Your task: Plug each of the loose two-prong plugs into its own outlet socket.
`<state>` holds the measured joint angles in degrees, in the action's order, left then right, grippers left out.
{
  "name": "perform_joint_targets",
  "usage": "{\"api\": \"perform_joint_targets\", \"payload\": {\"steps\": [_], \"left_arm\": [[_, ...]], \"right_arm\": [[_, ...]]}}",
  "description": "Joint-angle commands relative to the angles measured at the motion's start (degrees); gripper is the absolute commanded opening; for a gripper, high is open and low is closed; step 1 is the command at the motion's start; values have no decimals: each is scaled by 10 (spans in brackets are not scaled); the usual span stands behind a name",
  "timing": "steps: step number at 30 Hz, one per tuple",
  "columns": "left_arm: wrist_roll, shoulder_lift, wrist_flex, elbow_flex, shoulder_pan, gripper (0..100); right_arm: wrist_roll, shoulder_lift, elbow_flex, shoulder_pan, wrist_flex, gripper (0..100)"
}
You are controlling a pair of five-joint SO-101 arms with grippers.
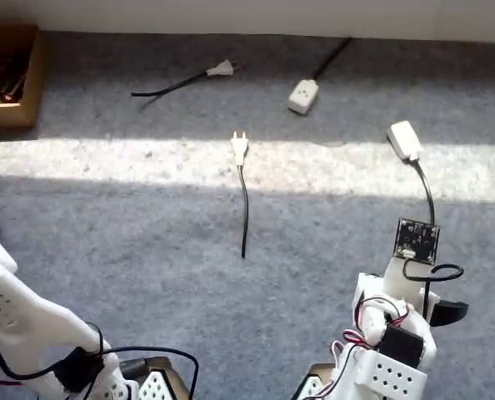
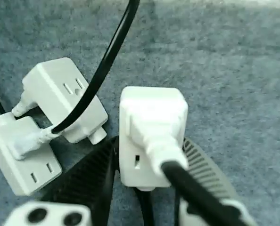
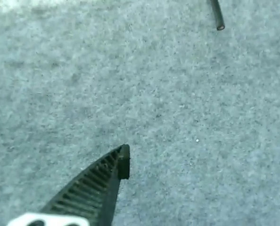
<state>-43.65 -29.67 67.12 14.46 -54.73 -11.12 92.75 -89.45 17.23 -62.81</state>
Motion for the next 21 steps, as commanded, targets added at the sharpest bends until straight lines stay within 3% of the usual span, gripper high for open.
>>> {"api": "perform_joint_targets", "payload": {"steps": [1,9,18,21], "left_arm": [[6,-4,-14,30,-19,4],[3,-5,4,77,-29,24],[3,-7,131,161,23,403],[4,-5,148,181,40,443]], "right_arm": [[-6,4,4,-4,-1,556],[-6,4,4,-6,-1,556],[-6,4,4,-6,-1,556],[-6,4,4,-6,-1,556]]}}
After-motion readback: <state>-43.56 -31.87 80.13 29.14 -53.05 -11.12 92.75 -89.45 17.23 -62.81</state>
